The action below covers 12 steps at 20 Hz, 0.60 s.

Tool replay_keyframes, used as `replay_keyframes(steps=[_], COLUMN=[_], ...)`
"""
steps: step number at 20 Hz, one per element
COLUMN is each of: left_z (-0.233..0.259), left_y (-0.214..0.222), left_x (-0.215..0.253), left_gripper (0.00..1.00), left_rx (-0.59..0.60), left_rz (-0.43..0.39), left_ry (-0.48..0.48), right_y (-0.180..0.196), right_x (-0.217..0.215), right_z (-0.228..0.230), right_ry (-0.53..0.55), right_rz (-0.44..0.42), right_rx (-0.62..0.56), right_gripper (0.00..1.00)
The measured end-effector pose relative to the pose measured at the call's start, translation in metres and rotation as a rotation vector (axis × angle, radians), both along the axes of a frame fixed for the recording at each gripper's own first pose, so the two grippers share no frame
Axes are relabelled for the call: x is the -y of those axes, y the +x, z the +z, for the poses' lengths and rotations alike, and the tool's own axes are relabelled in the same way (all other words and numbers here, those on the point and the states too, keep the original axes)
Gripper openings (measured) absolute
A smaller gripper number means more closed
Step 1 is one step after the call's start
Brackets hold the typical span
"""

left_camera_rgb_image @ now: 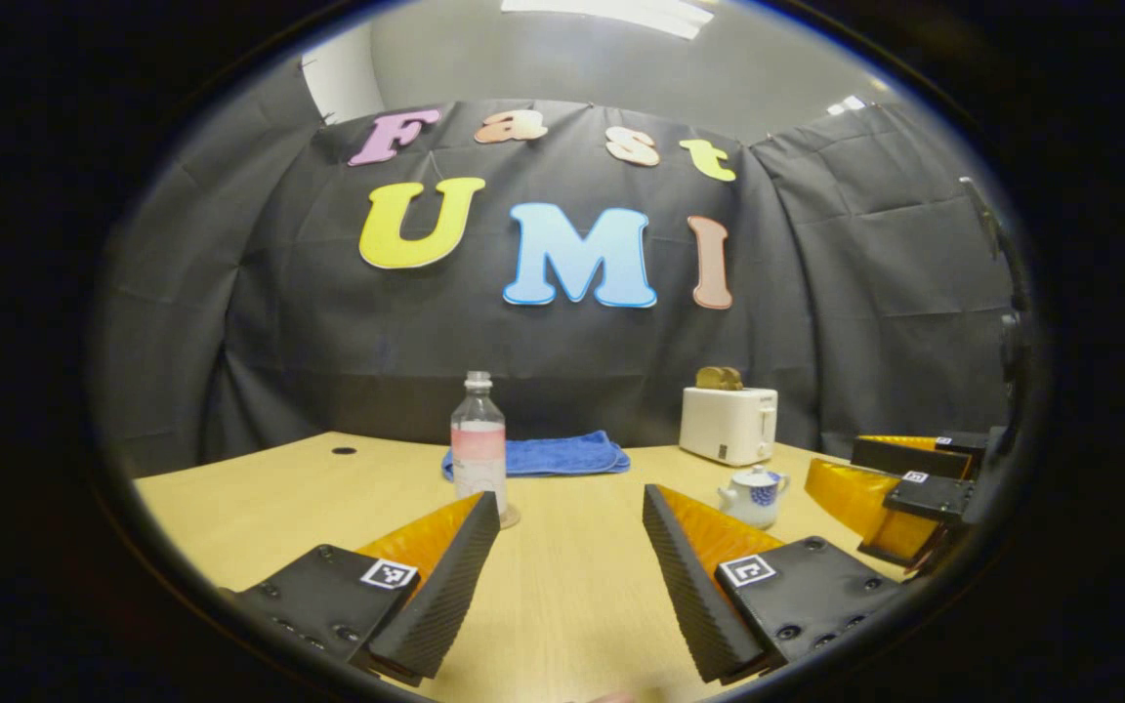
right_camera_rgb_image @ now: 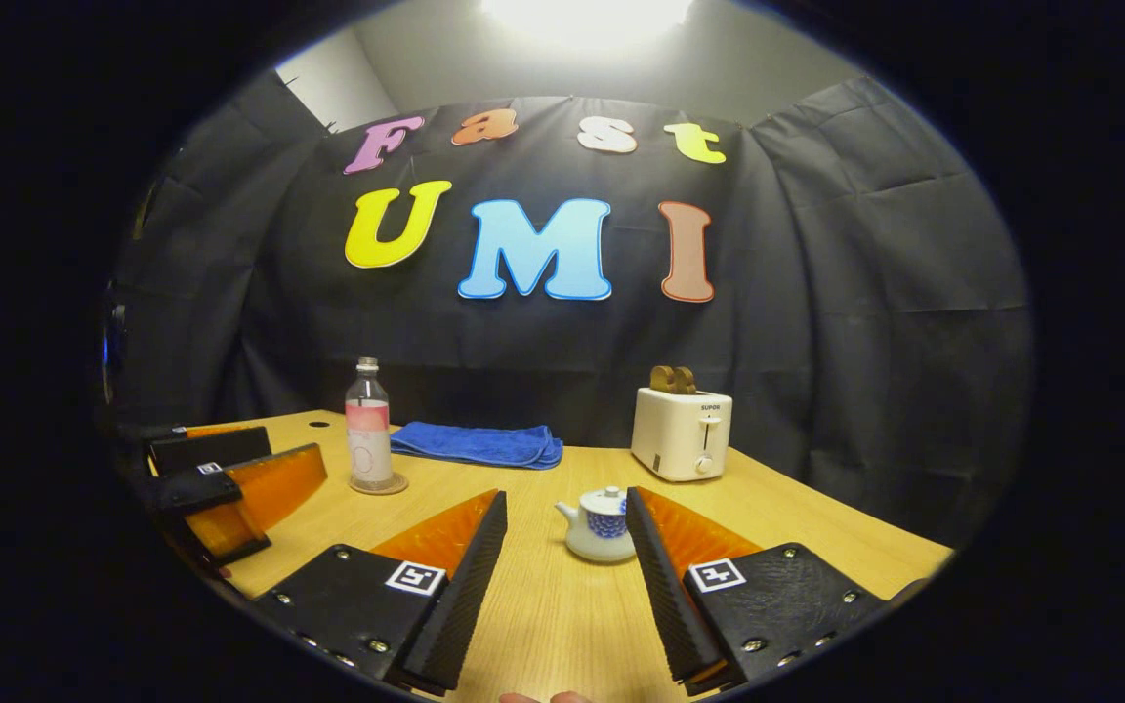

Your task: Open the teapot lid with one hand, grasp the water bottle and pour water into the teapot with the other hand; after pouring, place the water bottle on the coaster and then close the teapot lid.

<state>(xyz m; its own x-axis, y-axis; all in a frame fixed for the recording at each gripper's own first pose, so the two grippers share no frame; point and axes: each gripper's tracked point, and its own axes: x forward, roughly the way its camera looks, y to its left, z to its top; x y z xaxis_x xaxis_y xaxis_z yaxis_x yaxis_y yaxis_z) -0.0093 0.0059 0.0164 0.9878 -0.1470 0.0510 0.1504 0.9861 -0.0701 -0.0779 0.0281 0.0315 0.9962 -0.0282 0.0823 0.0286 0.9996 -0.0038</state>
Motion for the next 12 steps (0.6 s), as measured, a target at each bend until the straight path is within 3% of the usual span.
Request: replay_keyframes(steps=[12], left_z=[-0.017], left_y=[-0.001], left_x=[0.013], left_gripper=[1.0], left_rx=[-0.032], left_rz=[0.062], left_ry=[0.066], right_y=[0.016], right_x=[0.001], right_z=[-0.027], right_ry=[0.077], right_rz=[-0.021], right_rx=[-0.048], right_gripper=[0.76])
